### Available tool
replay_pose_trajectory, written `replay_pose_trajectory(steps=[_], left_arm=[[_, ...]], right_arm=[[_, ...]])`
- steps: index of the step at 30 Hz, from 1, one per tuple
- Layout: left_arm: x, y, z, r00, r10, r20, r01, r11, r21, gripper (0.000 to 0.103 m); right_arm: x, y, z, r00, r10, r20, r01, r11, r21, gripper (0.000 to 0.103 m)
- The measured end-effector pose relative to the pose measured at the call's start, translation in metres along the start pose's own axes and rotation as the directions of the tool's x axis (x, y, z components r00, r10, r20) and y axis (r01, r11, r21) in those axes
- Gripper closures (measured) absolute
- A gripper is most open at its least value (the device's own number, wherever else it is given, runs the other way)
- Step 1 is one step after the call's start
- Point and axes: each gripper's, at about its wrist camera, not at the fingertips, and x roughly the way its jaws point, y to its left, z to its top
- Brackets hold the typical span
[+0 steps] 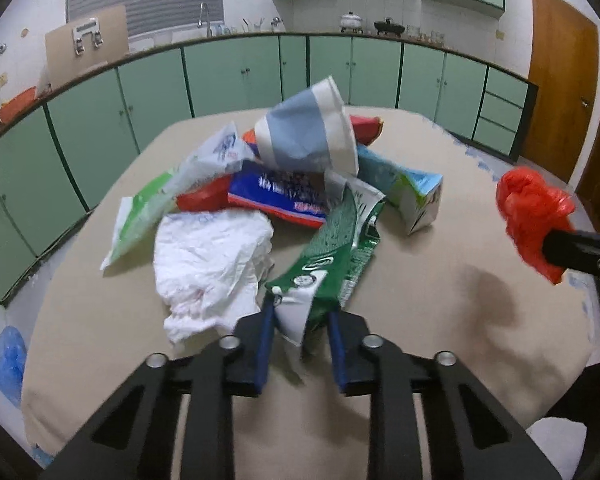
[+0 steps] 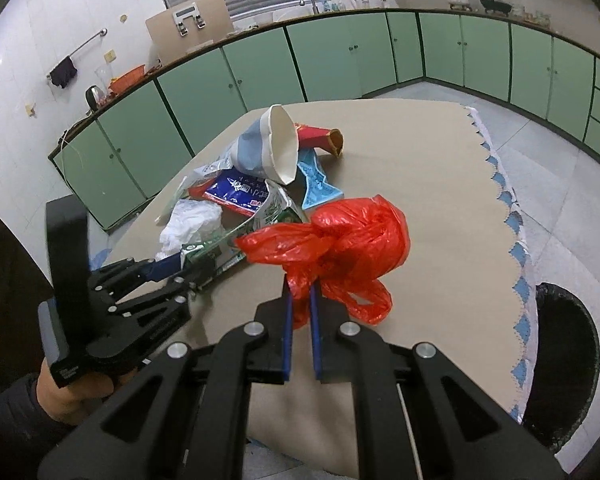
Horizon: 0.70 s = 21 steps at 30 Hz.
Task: Collect trash
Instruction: 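Grasp the red plastic bag with the right tool while the left tool grasps the green milk carton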
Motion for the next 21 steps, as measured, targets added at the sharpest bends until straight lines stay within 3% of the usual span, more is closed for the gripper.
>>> replay_pose_trajectory(steps=[4, 9, 21], left_arm=[[-0.015, -0.006, -0.001, 0.999, -0.03, 0.025, 0.032, 0.999, -0.043, 0.081], [-0.022, -0.017, -0.003, 1.0, -0.011, 0.014, 0.012, 0.999, -0.047, 0.081], [-0.071, -0.024, 0.005, 0.997, 0.025, 0.069, -0.021, 0.998, -0.057, 0.082]], right_arm=[[-0.005, -0.004, -0.001, 1.0, -0.001, 0.005, 0.001, 1.0, -0.001, 0.097], [-0.012, -0.008, -0.001, 1.0, -0.004, 0.016, 0.004, 1.0, 0.005, 0.097], [-0.036, -0.007, -0.003, 0.998, 0.005, 0.056, -0.005, 1.0, 0.006, 0.097]])
